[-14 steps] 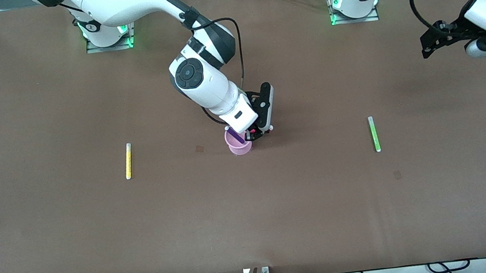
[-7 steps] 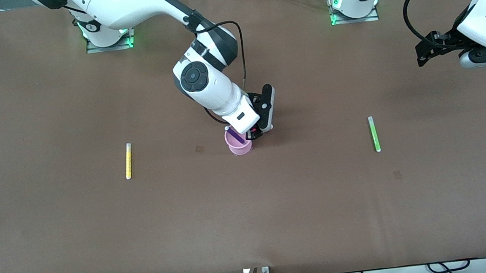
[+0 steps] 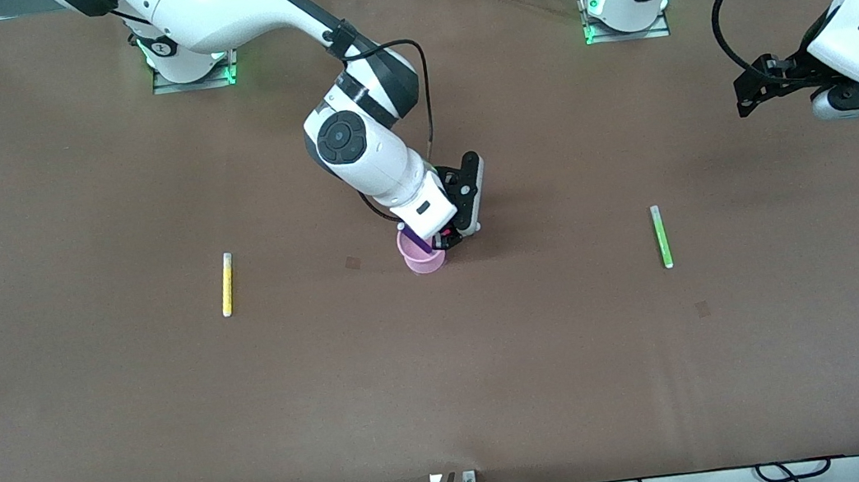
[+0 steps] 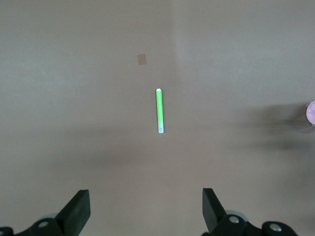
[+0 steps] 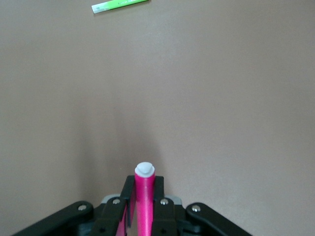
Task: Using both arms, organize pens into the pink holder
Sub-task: 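Lower the magenta marker into the pink cup with the right gripper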
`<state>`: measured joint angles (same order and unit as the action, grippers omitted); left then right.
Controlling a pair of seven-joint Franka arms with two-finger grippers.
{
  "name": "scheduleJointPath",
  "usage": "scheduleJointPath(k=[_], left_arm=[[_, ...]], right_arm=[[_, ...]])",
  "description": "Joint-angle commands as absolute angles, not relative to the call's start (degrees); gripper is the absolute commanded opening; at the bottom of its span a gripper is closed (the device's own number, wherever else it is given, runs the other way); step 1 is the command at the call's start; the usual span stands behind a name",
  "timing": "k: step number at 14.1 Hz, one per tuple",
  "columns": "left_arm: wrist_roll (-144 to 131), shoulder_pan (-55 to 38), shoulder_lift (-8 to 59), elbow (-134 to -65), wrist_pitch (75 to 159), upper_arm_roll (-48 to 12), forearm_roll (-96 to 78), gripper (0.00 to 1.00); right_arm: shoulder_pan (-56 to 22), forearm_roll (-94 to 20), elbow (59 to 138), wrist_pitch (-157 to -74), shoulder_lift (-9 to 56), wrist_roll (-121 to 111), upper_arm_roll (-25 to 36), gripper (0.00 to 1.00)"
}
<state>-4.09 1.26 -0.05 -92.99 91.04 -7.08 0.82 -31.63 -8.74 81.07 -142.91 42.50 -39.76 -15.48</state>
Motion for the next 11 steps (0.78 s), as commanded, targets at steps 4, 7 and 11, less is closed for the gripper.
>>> scheduleJointPath(k=[4, 7, 11], left_arm=[[-4.2, 1.1, -0.4, -92.5, 91.0, -6.9, -0.4, 1.00], [-4.2, 1.1, -0.4, -92.5, 90.9, -7.0, -0.4, 1.00], [-4.2, 1.1, -0.4, -92.5, 90.8, -7.0, -0.4, 1.00]], right_arm=[[-30.9, -8.6, 82.9, -143.3, 41.6, -43.1, -15.6, 0.00], [-30.7, -8.7, 82.9, -144.4, 41.5, -43.2, -15.6, 0.00], [-30.6, -8.8, 83.0, -146.8, 41.3, -43.6, -15.6, 0.00]])
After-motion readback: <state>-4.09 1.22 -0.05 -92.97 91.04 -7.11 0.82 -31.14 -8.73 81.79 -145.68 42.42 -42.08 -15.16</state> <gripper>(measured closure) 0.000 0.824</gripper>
